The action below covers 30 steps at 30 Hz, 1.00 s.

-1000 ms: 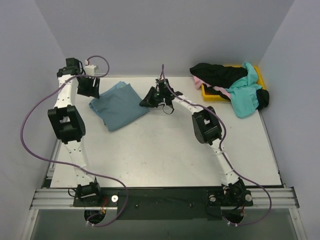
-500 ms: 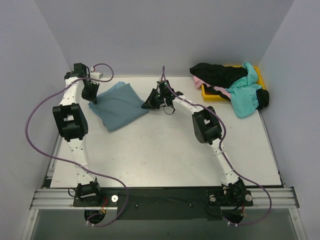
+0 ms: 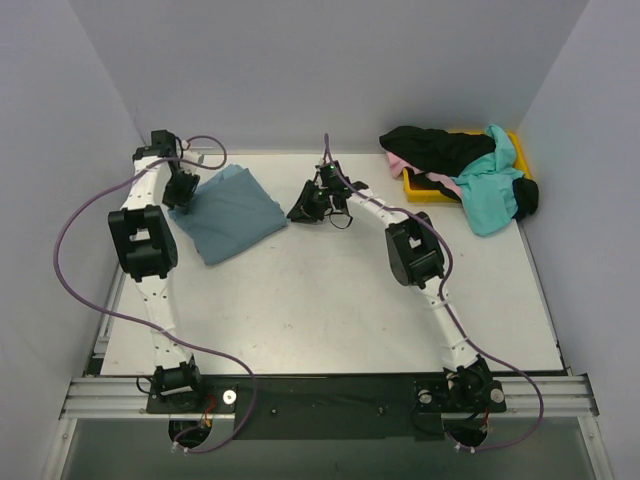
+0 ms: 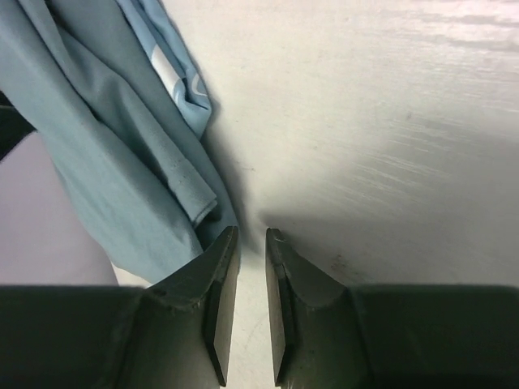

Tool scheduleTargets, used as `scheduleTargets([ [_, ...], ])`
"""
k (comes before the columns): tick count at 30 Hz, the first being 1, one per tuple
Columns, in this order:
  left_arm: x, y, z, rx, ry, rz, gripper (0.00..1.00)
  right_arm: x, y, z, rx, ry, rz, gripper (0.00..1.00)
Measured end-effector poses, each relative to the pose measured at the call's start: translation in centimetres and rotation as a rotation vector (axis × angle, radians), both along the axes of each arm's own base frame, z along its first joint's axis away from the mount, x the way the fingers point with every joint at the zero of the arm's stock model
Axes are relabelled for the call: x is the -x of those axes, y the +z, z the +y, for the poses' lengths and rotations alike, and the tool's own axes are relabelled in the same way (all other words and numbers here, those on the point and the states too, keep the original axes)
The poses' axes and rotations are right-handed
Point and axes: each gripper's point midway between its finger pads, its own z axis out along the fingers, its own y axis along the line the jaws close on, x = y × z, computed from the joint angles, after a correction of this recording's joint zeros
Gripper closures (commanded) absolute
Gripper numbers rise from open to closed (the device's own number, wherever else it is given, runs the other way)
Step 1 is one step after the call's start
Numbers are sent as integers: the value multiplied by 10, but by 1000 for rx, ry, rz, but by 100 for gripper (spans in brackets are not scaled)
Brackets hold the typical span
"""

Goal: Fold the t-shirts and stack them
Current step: Put the neatly folded tshirt into the corner of the board with the left arm

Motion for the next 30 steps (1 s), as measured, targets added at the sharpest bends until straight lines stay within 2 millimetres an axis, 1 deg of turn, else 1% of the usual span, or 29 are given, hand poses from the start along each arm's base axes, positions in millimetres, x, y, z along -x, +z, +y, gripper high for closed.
scheduleTargets([
  [2,-3,9,4,-17,-3,-13,41,-1,0,-5,12,5,-9,78],
  [3,-6,18,5,-24,-4,-28,41,1,-1,-11,20,8,-7,77],
  [5,-20,40,7,-35,-9,-89,39,6,4,-26,46,5,-10,75],
  [7,-32,63,4,-25,-26,-163,39,9,15,-44,67,1,-22,73],
  [9,-41,84,-8,4,-67,-226,38,11,30,-66,85,-10,-47,71],
  [10,-45,92,-18,19,-95,-251,37,12,37,-74,92,-15,-58,71],
  [13,-56,105,-54,70,-185,-304,34,15,60,-105,114,-30,-102,70],
  [15,-64,104,-99,129,-276,-316,30,17,68,-124,132,-44,-117,69],
  [17,-75,100,-139,199,-342,-337,27,24,66,-141,161,-49,-114,67],
  [18,-80,95,-158,238,-363,-341,25,28,63,-146,175,-47,-108,67],
  [19,-85,89,-172,268,-374,-346,24,34,59,-152,194,-40,-98,66],
  [20,-89,80,-182,293,-372,-344,24,41,54,-156,211,-31,-86,66],
  [22,-93,63,-188,322,-349,-330,24,55,45,-162,239,-11,-61,66],
  [24,-98,43,-185,335,-314,-311,24,70,36,-168,262,6,-33,66],
  [26,-101,30,-179,332,-285,-299,25,83,30,-174,282,19,-8,66],
  [28,-102,20,-174,325,-256,-288,29,92,27,-178,294,26,2,66],
  [30,-103,16,-171,319,-243,-285,42,97,27,-181,300,29,4,66],
])
